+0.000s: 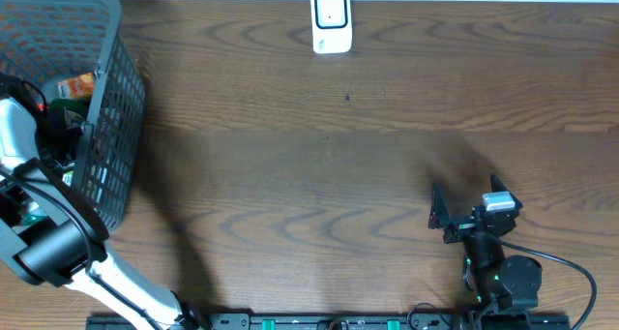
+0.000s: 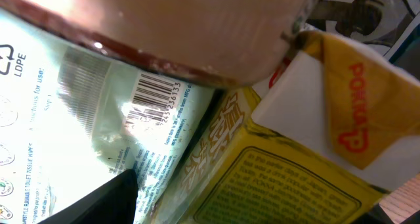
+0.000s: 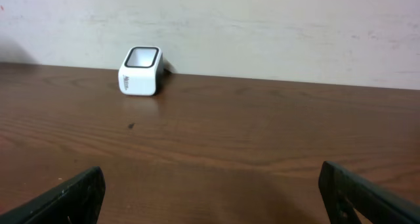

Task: Scan the item barcode
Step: 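Grasp the yellow-green tea carton with the left gripper and lift it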

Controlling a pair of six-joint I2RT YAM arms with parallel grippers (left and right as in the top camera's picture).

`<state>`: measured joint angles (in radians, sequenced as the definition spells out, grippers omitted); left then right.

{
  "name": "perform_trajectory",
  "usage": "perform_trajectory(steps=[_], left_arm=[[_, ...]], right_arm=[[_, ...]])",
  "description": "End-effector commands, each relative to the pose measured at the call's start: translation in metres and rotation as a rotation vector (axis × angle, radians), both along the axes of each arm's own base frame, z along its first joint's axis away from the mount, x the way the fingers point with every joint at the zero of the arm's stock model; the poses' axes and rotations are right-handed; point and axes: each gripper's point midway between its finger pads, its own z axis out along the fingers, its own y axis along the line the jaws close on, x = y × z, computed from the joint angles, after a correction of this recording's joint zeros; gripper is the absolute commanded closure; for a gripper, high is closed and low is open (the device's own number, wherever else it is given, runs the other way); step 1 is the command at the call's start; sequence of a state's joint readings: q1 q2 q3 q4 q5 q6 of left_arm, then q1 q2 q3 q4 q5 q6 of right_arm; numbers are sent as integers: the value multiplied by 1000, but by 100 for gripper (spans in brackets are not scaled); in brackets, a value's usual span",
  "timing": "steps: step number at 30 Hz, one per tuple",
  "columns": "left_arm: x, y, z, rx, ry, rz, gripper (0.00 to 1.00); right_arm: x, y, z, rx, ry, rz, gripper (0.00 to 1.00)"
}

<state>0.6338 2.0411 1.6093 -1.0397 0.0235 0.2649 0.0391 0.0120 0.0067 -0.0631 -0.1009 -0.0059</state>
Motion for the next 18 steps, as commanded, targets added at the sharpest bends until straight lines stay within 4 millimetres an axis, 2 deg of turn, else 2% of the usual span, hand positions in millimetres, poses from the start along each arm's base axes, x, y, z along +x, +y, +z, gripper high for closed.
perform_trajectory(steps=[1,2,4,9,14,18], left_arm=[[4,7,9,24,-22,5,26],[5,7,11,28,-28,5,22],[6,8,17,38,-43,5,0],[7,8,26,52,-60,5,2],[3,5,25,40,-45,5,26],[-4,0,24,20,-17,10,30]], right_arm=[[-1,4,0,16,2,16,1],[-1,4,0,16,2,16,1],[-1,4,0,16,2,16,1],[-1,4,0,16,2,16,1],[-1,4,0,16,2,16,1],[-1,4,0,16,2,16,1]])
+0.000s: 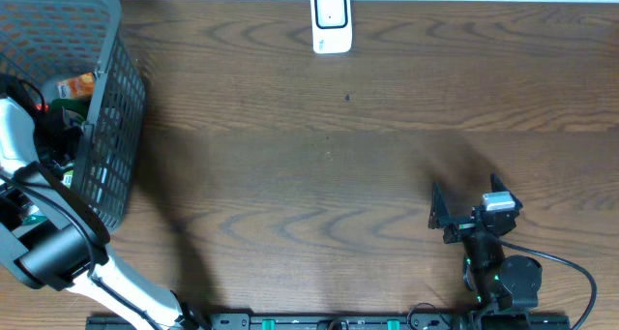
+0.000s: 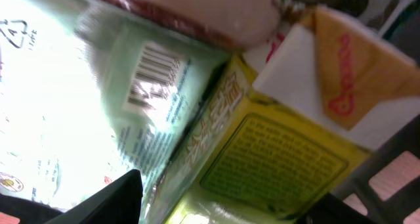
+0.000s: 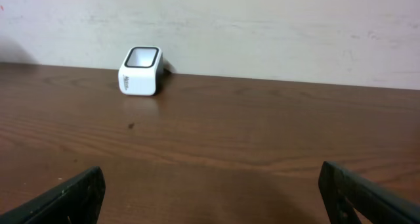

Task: Scan the item barcode
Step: 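Grasp the yellow-green tea carton with the left gripper and lift it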

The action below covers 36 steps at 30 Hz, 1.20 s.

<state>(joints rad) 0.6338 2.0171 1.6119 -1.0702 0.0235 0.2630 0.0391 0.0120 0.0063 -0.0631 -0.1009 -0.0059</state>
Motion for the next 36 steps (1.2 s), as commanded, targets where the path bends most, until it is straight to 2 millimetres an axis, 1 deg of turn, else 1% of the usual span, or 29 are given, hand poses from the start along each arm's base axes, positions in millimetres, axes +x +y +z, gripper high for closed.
perform_trajectory(steps=[1,7,12,13,15,16,19,20,22,23,24,29,33,34,36], left_arm=[[-1,3,14,20,-17,15,30],[-11,-2,8,6,21,57,30],[-10,-2,8,5,20,56,30],[-9,-2,8,2,14,56,26],[-5,-3,8,-5,-6,56,0],[-3,-4,8,-11,-16,55,2],[-1,-3,8,-7,-26,55,2],[-1,-2,8,-7,-26,55,2],[-1,-2,8,-3,-23,55,23],[-2,-1,8,2,-19,55,30],[-3,-1,8,3,-14,56,33],[-8,2,8,3,-4,71,39],[-4,-5,8,-40,-28,79,45],[-4,-5,8,-41,-26,85,50],[-4,-5,8,-40,-26,119,51]], right_arm=[[-1,4,0,16,2,16,1],[-1,4,0,16,2,16,1],[-1,4,0,16,1,16,1],[-1,4,0,16,1,16,1],[-1,4,0,16,1,16,1],[-1,4,0,16,1,16,1],[-1,4,0,16,1,16,1],[-1,4,0,16,1,16,1],[-1,4,0,16,1,16,1],[-1,4,0,16,2,16,1],[-1,4,0,16,2,16,1],[-1,4,0,16,2,16,1],[-1,4,0,16,2,16,1],[-1,4,0,16,1,16,1],[-1,4,0,16,1,16,1]])
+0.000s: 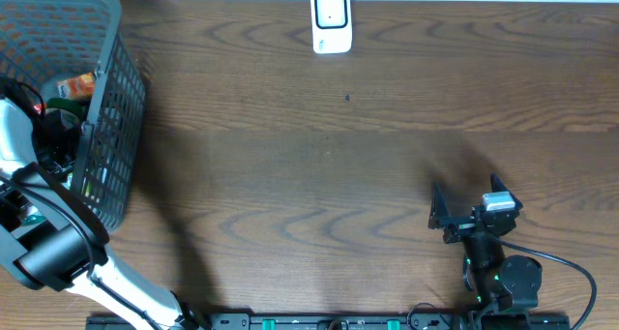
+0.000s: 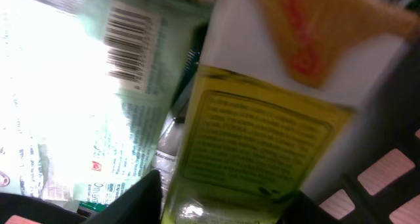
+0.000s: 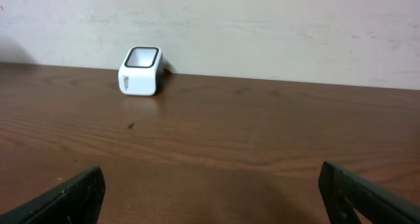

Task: Scan the item barcode
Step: 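Grasp the yellow-green tea carton with the left gripper and lift it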

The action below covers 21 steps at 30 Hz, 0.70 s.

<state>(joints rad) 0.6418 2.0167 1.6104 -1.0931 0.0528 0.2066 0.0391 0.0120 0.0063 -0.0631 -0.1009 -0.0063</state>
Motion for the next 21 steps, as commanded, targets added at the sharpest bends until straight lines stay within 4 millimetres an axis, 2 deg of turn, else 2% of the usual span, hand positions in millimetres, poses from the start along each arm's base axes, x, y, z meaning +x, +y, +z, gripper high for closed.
perform_trajectory(steps=[1,5,9,11,13,21], left_arm=[[-1,0,8,-1,-27,70,51],[0,1,8,1,-30,100,50],[2,2,8,6,-37,106,34],[3,3,8,9,-41,106,31],[4,4,8,15,-43,106,32],[7,7,12,24,-59,121,50]], right_arm=[[-1,4,0,17,1,16,1],[-1,4,0,17,1,16,1],[-1,4,0,17,1,16,1],[-1,4,0,17,1,16,1],[-1,4,0,17,1,16,1],[-1,4,0,17,1,16,1]])
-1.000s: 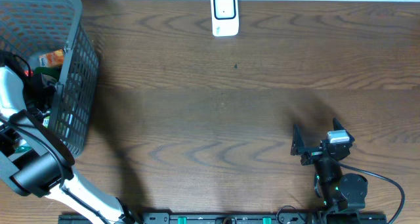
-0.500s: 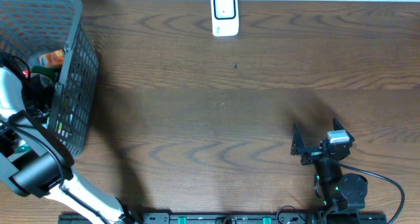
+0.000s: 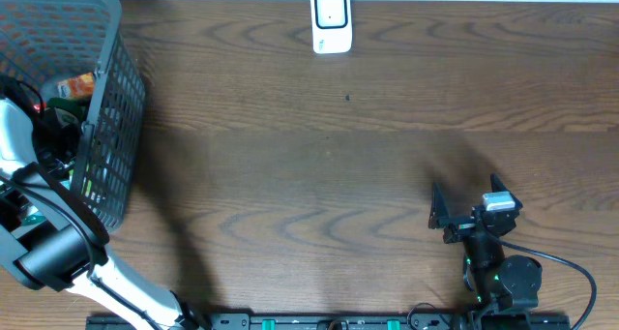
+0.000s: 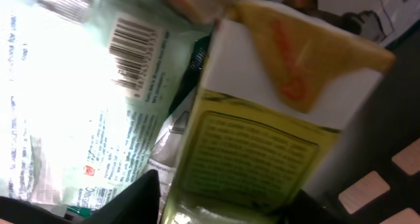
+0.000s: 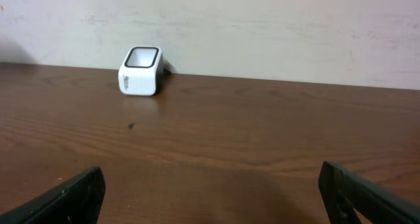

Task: Scan the item barcode
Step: 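Grasp the yellow-green tea carton with the left gripper and lift it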

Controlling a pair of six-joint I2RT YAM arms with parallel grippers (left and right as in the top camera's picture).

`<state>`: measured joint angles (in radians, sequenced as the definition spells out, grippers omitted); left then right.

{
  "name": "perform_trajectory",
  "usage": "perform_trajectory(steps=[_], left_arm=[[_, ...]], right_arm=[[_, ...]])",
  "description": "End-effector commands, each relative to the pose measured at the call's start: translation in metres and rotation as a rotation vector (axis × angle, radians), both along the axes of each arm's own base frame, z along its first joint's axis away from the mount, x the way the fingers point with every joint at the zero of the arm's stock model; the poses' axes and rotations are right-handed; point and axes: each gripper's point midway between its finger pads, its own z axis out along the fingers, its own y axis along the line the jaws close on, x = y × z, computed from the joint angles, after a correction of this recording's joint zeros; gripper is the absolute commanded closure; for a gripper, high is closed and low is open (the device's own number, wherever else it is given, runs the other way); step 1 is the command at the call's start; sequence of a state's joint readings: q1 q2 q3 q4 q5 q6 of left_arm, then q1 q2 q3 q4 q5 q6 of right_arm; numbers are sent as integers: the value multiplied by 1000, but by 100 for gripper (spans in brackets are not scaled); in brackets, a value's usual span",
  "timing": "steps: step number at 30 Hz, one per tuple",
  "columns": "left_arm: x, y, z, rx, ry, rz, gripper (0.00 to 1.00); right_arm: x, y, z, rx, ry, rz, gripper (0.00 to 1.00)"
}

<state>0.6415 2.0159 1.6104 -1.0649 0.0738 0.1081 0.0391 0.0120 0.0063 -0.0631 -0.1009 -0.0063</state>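
Note:
My left arm reaches down into the grey mesh basket (image 3: 108, 127) at the table's left edge. In the left wrist view my left gripper (image 4: 223, 209) is shut on a yellow-green carton (image 4: 249, 152) with a white and orange top, one dark finger pressed on each side. Beside it lies a pale green wipes pack (image 4: 72, 99) showing a barcode (image 4: 134, 48). The white scanner (image 3: 331, 20) stands at the table's far edge, also seen as the scanner (image 5: 139, 71). My right gripper (image 5: 213, 198) rests open and empty near the front right, shown from above as the right gripper (image 3: 467, 212).
The basket holds several other packets, one orange (image 3: 73, 84). Its dark mesh wall (image 4: 387, 171) stands close to the right of the carton. Bare brown wooden tabletop (image 3: 319, 165) lies between the basket, the scanner and my right arm.
The carton is still between my left fingers, sitting the same way. The wipes pack and the basket wall have shifted a little in the left wrist view. My right arm has not moved.
At first my left gripper was open over the wipes pack and the carton, under a pinkish item. Then it had shifted toward the carton. Later its fingers stood narrowed against the carton's sides, and they still hold it. My right gripper stayed open and still throughout.

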Motion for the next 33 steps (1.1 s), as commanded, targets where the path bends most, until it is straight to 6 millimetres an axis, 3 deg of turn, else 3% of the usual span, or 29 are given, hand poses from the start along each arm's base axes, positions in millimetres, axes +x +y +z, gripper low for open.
perform_trajectory(steps=[1,6,10,16,19,27,33], left_arm=[[1,7,15,32,-33,27,52],[10,14,45,82,-102,43,60],[14,17,71,131,-170,46,60],[14,17,83,147,-202,87,60],[17,19,100,175,-243,90,60],[24,23,201,326,-487,130,60],[9,11,290,446,-710,171,60]], right_arm=[[-1,4,0,17,2,16,1],[-1,4,0,17,1,16,1],[-1,4,0,17,1,16,1],[-1,4,0,17,2,16,1],[-1,4,0,17,1,16,1],[-1,4,0,17,1,16,1],[-1,4,0,17,1,16,1]])
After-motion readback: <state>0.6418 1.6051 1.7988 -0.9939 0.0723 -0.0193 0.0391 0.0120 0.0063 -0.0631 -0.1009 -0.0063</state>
